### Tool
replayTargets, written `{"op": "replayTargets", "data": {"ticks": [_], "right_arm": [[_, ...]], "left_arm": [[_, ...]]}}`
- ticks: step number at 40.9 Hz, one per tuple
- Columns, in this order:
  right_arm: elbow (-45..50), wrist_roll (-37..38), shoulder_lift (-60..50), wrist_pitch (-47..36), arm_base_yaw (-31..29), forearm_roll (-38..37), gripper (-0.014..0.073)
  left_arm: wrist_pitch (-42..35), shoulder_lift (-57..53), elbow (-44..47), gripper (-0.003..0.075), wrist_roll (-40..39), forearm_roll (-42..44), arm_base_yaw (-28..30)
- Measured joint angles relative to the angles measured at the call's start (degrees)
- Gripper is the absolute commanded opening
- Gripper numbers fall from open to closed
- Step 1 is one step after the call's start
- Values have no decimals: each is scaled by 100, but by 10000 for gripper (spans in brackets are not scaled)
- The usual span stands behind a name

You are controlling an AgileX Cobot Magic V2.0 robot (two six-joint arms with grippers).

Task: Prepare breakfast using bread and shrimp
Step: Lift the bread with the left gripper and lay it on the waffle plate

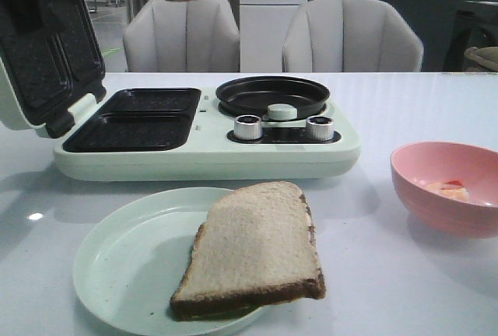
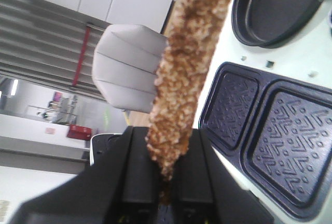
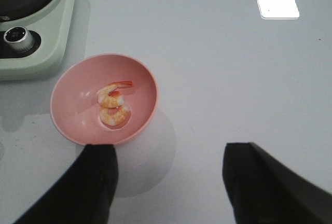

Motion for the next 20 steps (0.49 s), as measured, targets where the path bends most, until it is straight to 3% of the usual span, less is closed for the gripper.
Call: {"op": "replayTargets", "data": {"ticks": [8, 20], "right_arm": [[0, 0, 0, 0, 0, 0, 542], [0, 0, 0, 0, 0, 0, 542]], "left_arm": [[-486, 806, -775, 99, 0, 60, 895], [-576, 2520, -2183, 99, 0, 76, 1331]]}}
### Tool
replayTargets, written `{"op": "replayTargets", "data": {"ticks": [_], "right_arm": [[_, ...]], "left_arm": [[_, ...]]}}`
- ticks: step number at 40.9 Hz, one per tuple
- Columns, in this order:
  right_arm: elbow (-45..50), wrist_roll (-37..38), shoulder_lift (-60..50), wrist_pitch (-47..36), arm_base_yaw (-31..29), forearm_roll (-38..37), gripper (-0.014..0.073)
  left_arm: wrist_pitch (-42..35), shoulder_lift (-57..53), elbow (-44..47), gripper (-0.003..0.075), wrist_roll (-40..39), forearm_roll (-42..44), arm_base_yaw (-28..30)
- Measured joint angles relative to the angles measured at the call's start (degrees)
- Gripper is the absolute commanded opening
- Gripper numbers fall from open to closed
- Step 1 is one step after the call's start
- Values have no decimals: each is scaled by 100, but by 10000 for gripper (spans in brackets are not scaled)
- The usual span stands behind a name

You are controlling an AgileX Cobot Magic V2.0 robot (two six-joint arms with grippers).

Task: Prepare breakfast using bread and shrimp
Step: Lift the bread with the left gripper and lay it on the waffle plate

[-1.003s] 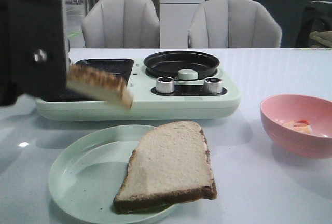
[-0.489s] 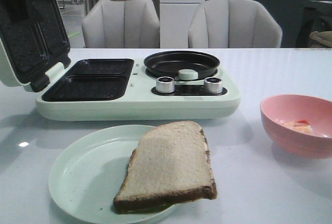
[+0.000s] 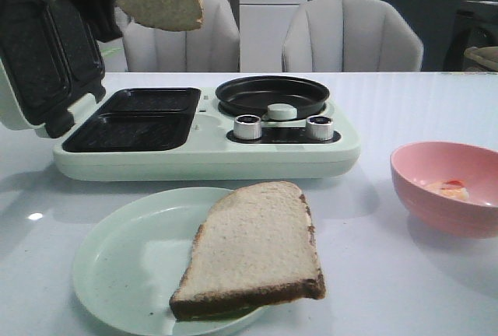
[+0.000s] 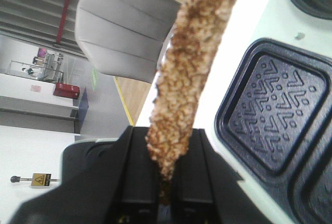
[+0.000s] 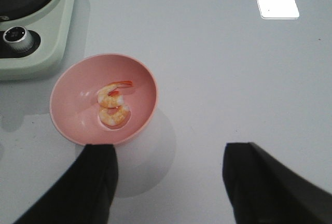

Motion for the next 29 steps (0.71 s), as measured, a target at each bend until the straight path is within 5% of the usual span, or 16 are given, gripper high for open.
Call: {"op": "replayTargets", "data": {"ticks": [10, 24, 29], "right_arm": [[0, 0, 0, 0, 0, 0, 542], [0, 0, 0, 0, 0, 0, 542], [0, 0, 0, 0, 0, 0, 542]], "left_arm": [[-12, 1181, -927, 100, 10, 22, 299], [-310, 1795, -1116, 106, 169, 44, 711], [-466, 1869, -1116, 212, 181, 44, 795]]}}
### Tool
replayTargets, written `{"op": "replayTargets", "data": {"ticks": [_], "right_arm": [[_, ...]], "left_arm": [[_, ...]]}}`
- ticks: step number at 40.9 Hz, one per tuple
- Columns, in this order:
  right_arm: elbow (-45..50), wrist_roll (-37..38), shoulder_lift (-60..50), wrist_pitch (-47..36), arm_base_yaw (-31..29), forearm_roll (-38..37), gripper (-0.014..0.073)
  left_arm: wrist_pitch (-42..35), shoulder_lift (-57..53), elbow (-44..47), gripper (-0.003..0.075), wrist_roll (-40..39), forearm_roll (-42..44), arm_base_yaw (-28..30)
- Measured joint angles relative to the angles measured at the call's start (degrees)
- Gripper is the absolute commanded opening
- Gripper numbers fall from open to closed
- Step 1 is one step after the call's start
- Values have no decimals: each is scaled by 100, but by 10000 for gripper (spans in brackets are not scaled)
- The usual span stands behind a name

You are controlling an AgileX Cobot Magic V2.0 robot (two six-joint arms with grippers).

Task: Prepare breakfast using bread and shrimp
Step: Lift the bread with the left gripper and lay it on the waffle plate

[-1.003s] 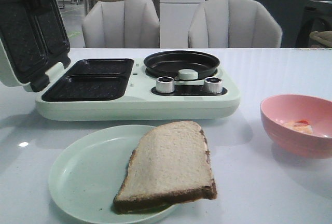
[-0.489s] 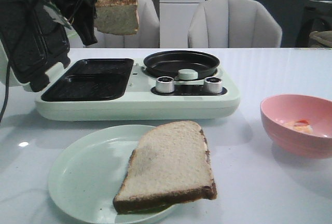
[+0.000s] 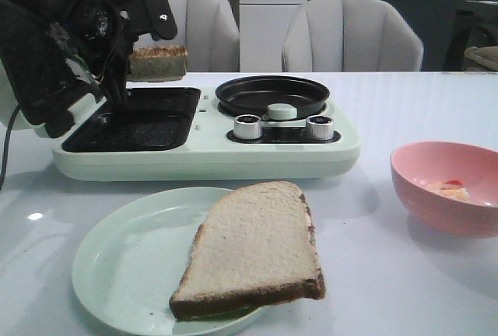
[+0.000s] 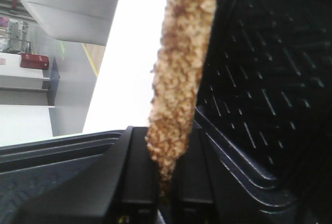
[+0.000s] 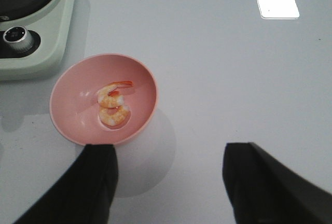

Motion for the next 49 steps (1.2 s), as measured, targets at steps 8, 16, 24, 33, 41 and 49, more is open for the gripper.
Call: {"op": "replayTargets", "data": {"ticks": [8, 16, 24, 33, 41, 49], "right_arm": [[0, 0, 0, 0, 0, 0, 542], [0, 0, 0, 0, 0, 0, 542], [0, 0, 0, 0, 0, 0, 542], [0, 0, 0, 0, 0, 0, 542], [0, 0, 0, 0, 0, 0, 542], [0, 0, 0, 0, 0, 0, 542]], "left_arm": [[-256, -3, 0, 473, 107, 26, 90], [-275, -3, 0, 507, 117, 34, 90], [-275, -60, 38, 507, 117, 39, 90], [-275, -526, 535, 507, 117, 48, -35], [-275, -1170, 1219, 507, 117, 48, -127], [-226, -2120, 2056, 507, 117, 48, -351]]}}
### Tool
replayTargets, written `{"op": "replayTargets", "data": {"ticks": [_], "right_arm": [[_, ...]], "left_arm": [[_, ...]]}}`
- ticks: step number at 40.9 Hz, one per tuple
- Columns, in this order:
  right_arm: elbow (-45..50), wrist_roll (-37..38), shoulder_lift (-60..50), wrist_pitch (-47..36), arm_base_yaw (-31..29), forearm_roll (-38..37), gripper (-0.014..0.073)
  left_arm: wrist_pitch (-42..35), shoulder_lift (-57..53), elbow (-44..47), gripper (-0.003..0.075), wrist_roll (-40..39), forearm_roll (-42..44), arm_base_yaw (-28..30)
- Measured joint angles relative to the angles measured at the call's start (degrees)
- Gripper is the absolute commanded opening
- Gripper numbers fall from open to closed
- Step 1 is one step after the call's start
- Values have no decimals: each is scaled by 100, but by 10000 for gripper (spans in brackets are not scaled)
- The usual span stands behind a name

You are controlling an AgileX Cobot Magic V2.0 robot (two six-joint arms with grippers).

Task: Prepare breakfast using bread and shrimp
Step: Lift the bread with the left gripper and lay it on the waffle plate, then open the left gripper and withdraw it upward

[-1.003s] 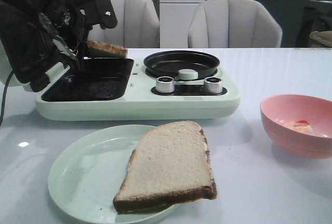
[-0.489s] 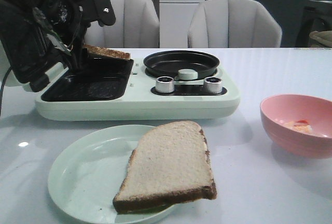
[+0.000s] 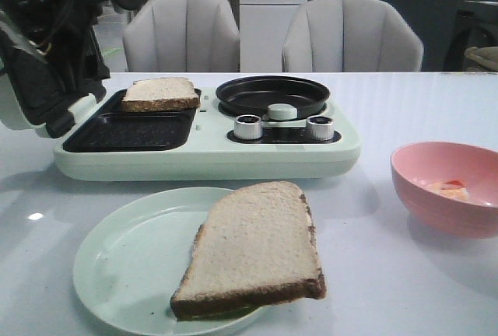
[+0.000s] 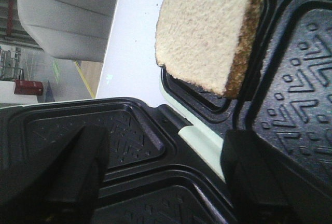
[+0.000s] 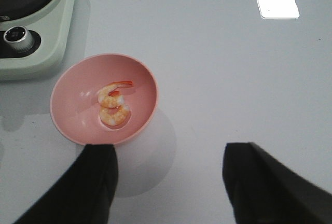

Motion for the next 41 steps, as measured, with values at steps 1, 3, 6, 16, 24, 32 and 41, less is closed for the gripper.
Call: {"op": "replayTargets", "data": {"ticks": [1, 3, 6, 16, 24, 32, 41], "right_arm": [[0, 0, 0, 0, 0, 0, 542], [0, 0, 0, 0, 0, 0, 542], [0, 0, 0, 0, 0, 0, 542], [0, 0, 0, 0, 0, 0, 542], [0, 0, 0, -108, 0, 0, 542], [0, 0, 0, -196, 0, -35, 542], [0, 0, 0, -205, 0, 0, 542]], "left_arm": [[25, -141, 92, 507, 0, 0, -67], [151, -379, 308, 507, 0, 0, -290], [561, -701, 629, 507, 0, -13, -631], [2012, -1511, 1011, 507, 326, -1934, -1956], [2915, -2025, 1019, 507, 1615, -4489, -2796], [3100, -2968, 1088, 507, 2751, -7028, -2811], [2711, -4726, 1532, 507, 3225, -8709, -2215]]}}
